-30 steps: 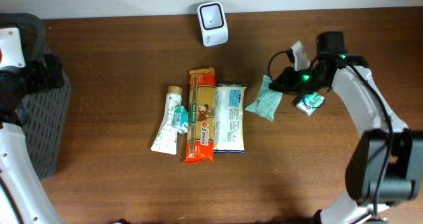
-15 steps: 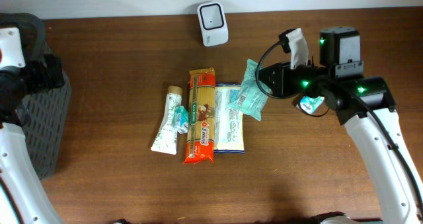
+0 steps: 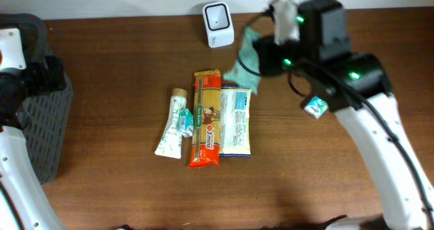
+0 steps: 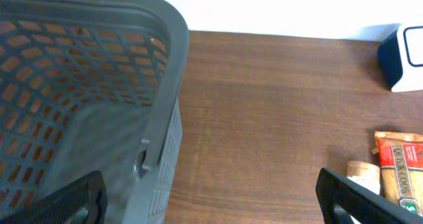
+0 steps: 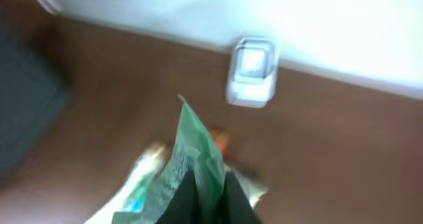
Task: Scan the item barcode
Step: 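Carry the wipes pack to the white scanner and hold it there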
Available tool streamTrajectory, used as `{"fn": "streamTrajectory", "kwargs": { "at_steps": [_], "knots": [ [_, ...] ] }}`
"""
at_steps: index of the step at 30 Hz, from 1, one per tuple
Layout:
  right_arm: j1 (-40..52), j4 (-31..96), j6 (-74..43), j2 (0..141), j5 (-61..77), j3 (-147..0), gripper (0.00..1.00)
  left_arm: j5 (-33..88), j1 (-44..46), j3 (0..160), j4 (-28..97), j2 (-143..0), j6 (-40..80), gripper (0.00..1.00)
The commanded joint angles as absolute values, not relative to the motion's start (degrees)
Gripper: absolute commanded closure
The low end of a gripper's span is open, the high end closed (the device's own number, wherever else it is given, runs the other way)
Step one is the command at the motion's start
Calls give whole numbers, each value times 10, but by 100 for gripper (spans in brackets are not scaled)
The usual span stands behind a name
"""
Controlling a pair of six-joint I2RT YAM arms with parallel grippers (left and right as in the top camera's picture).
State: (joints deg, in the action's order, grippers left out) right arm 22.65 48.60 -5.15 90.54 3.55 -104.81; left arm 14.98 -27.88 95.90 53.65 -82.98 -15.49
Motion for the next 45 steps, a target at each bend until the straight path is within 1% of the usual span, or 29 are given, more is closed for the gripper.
{"fn": "streamTrajectory", "kwargs": {
  "at_steps": [1, 3, 6, 7, 9, 10, 12, 14, 16, 17, 19, 25, 31, 33, 36, 38, 40, 43, 45],
  "knots": [
    [272, 371, 82, 997, -204, -1067, 96, 152, -280, 965, 537, -827, -164, 1],
    [284, 275, 177, 1056, -251, -1067, 96, 152, -280, 965, 537, -827, -164, 1],
    [281, 65, 369, 1164, -286, -1067, 96, 152, -280, 965, 536, -827, -164, 1],
    [277, -4, 407, 1192, -288, -1067, 96, 152, -280, 965, 536, -827, -164, 1],
    [266, -121, 447, 1235, -284, -1067, 96, 152, -280, 965, 537, -827, -164, 1],
    [256, -182, 470, 1261, -251, -1067, 96, 152, -280, 965, 537, -827, -164, 1],
    [238, -234, 510, 1301, -155, -1067, 96, 152, -280, 965, 537, -827, -164, 1],
    [224, -293, 538, 1334, -124, -1067, 96, 152, -280, 965, 537, -827, -164, 1],
    [215, -371, 538, 1365, -102, -1067, 96, 152, -280, 965, 537, -827, -164, 1],
    [213, -387, 538, 1374, -79, -1067, 96, 152, -280, 965, 537, -827, -164, 1],
    [214, -384, 538, 1384, -46, -1067, 96, 152, -280, 965, 536, -827, -164, 1],
    [222, -389, 538, 1392, -4, -1067, 96, 152, -280, 965, 536, -827, -164, 1],
    [223, -389, 557, 1392, -7, -1067, 96, 152, -280, 965, 536, -827, -164, 1],
    [231, -391, 557, 1391, -26, -1067, 96, 152, -280, 965, 536, -827, -164, 1],
    [252, -390, 546, 1376, -33, -1067, 96, 152, -280, 965, 537, -827, -164, 1],
    [268, -383, 476, 1346, -34, -1067, 96, 152, -280, 965, 537, -827, -164, 1],
    [276, -314, 405, 1305, -29, -1067, 96, 152, -280, 965, 536, -827, -164, 1],
    [277, -134, 305, 1228, 17, -1067, 96, 152, -280, 965, 536, -827, -164, 1],
    [276, 47, 159, 1147, 34, -1067, 96, 152, -280, 965, 537, -827, -164, 1]
  ]
}}
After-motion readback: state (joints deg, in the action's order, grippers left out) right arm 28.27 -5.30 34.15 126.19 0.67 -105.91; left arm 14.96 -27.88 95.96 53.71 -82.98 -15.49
